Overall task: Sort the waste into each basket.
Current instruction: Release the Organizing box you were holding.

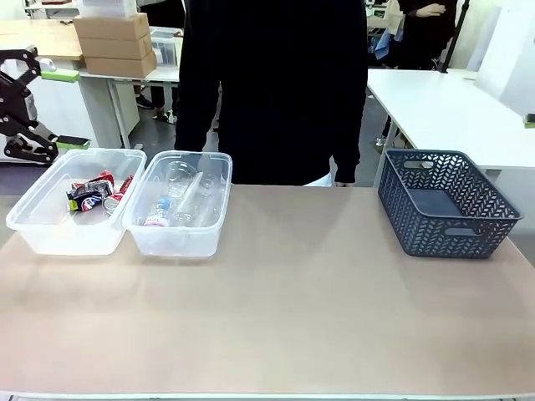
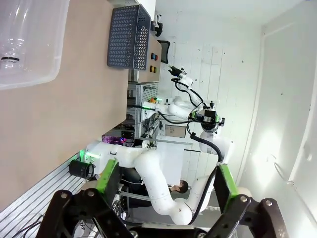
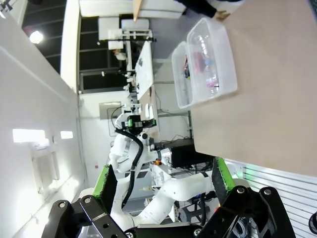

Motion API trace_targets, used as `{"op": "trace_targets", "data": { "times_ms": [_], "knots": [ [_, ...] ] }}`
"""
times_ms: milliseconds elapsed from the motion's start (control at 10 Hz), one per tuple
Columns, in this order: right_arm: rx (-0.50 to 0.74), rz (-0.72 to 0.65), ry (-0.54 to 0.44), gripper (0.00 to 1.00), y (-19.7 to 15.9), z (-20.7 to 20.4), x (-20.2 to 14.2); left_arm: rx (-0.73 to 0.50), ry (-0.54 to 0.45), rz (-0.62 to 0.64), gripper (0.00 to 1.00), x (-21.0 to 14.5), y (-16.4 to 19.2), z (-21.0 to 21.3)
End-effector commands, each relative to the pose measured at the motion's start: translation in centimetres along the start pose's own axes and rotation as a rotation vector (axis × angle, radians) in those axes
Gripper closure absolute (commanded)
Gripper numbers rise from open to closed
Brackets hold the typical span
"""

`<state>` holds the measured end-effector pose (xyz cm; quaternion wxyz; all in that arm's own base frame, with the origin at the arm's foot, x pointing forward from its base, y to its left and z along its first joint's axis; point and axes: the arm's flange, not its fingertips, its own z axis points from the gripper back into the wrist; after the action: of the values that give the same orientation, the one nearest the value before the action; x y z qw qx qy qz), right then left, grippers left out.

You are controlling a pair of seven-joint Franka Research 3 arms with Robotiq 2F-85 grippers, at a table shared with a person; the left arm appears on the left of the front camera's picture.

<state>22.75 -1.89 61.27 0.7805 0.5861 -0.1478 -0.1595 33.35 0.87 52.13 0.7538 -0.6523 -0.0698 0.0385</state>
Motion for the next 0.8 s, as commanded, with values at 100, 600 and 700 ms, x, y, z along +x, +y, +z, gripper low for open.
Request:
{"op": "trace_targets", "data": {
  "times_ms": [100,600,700],
  "knots": [
    [0.024,0.026,0.002,0.00,0.31,-0.09,0.20,-0.024,-0.001,-0.005,0.00,-0.09,-0.23,-0.08],
    [0.024,0.026,0.002,0.00,0.31,-0.09,0.20,-0.024,-0.001,-0.005,0.00,-0.09,-0.23,-0.08],
    [0.024,0.026,0.002,0.00,0.31,-0.09,0.20,-0.024,-0.001,-0.005,0.00,-0.09,-0.23,-0.08]
  ]
}}
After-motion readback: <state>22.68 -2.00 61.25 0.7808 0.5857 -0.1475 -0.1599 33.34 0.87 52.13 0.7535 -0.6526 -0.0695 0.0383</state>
